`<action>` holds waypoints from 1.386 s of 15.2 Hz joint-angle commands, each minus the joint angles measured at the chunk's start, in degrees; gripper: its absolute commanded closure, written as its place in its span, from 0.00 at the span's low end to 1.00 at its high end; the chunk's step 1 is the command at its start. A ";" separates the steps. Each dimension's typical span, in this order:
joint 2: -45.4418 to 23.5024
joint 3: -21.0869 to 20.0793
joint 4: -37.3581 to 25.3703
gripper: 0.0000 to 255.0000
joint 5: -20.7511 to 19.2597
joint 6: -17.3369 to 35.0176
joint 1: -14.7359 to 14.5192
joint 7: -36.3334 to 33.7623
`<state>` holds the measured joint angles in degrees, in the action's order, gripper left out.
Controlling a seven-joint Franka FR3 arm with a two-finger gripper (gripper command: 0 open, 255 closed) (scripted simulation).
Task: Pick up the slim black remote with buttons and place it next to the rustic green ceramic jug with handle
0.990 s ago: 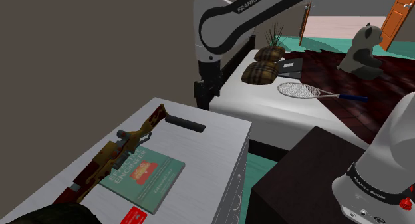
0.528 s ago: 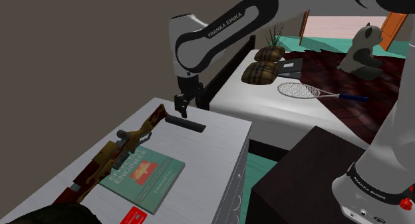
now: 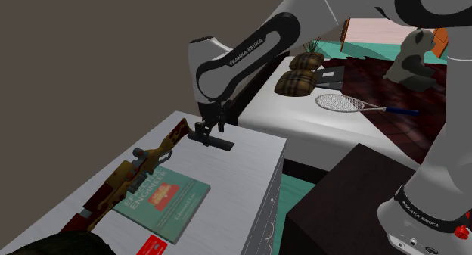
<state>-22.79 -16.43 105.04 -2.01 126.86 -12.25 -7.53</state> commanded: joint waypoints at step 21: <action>0.75 -0.13 -0.10 1.00 0.21 -0.80 0.05 0.02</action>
<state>-22.35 -16.51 105.31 -1.90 126.75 -12.25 -7.58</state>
